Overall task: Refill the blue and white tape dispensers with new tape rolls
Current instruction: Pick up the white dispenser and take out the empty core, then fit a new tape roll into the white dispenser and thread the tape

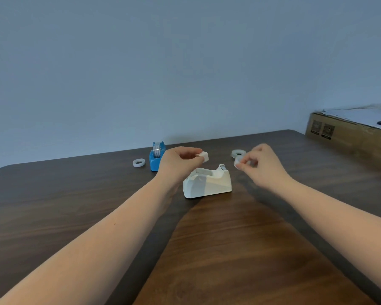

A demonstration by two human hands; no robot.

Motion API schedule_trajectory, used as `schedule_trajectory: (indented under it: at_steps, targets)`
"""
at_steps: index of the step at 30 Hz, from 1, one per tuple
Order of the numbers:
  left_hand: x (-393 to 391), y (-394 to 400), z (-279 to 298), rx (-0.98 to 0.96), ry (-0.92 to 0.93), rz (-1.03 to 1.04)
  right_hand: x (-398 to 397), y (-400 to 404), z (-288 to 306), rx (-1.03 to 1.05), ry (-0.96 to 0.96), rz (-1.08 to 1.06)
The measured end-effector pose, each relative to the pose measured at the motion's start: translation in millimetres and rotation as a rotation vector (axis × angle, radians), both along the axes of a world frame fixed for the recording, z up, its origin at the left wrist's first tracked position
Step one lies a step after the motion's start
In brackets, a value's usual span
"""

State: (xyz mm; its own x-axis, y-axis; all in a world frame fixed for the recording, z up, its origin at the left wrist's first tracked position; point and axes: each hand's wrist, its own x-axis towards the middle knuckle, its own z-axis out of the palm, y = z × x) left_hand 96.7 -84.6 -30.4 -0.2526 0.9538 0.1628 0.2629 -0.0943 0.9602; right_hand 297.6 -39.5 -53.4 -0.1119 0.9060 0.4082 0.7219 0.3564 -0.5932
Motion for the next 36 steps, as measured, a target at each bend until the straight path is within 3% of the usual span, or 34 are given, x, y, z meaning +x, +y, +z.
schedule_trajectory:
  at_steps: [5,15,28,36]
  targets:
    - [3.7,0.4,1.2,0.007,0.026,0.001,17.1,2.3,-25.2,-0.191,-0.245,0.022]
    - [2.9,16.1,-0.5,0.008,0.103,-0.030,12.2,37.0,-23.9,-0.015,-0.092,-0.093]
    - [-5.0,57.3,-3.6,-0.009,0.204,-0.024,0.0,141.8,-16.9,-0.282,-0.366,0.036]
    - [-12.3,64.6,-11.7,-0.039,0.223,-0.009,-2.8,155.2,-24.3,-0.293,-0.303,0.048]
